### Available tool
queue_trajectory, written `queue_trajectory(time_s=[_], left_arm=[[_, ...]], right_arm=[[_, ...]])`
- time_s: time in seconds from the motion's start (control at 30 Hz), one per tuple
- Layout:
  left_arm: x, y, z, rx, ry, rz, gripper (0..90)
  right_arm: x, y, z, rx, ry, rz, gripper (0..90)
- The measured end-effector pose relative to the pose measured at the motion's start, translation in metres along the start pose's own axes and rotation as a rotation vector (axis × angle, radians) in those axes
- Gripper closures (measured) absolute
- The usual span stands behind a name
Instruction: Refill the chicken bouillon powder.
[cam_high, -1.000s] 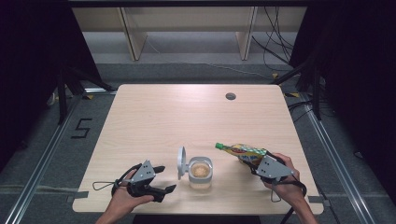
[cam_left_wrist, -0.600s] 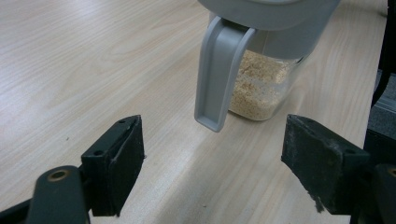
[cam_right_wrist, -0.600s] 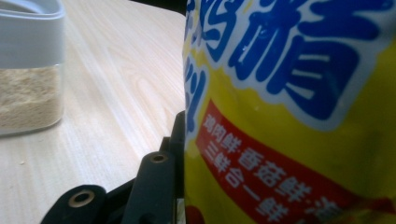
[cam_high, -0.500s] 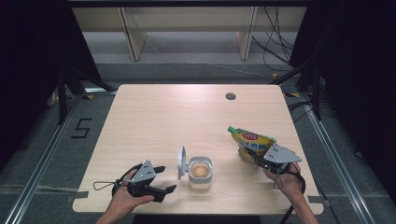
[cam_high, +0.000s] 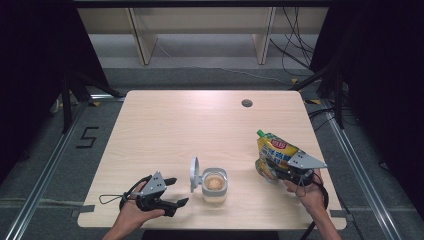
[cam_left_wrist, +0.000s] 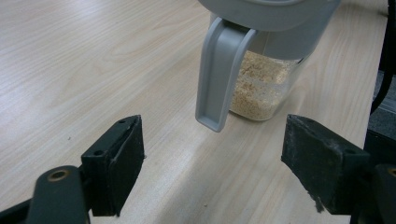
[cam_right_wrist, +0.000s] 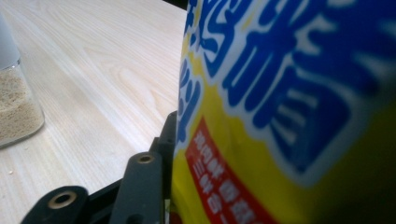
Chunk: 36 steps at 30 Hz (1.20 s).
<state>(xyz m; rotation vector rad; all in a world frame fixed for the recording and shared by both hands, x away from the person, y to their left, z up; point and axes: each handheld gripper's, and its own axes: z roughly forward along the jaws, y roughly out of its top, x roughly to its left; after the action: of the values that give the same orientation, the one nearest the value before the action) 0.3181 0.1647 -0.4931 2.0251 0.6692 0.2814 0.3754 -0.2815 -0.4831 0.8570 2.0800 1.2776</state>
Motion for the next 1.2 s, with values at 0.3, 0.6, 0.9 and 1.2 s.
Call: queue_trajectory(time_s=[0.3,0.6,0.9,1.2], left_arm=[[0.0,0.0,-0.001,0.0,0.012,0.003,20.6],[0.003,0.0,-0.002,-0.006,0.011,0.018,20.6],[0.006,0.0,-0.005,-0.03,0.031,-0.033,20.6],[0.012,0.001,-0.01,-0.038,0.055,-0.035,20.1]], right_arm=[[0.001,-0.001,-0.018,0.008,-0.019,0.054,38.2],[0.015,-0.005,-0.037,0.069,-0.045,0.157,26.2],[0.033,-0.015,-0.05,0.158,-0.091,0.189,22.6],[0.041,-0.02,-0.054,0.187,-0.069,0.184,22.2]])
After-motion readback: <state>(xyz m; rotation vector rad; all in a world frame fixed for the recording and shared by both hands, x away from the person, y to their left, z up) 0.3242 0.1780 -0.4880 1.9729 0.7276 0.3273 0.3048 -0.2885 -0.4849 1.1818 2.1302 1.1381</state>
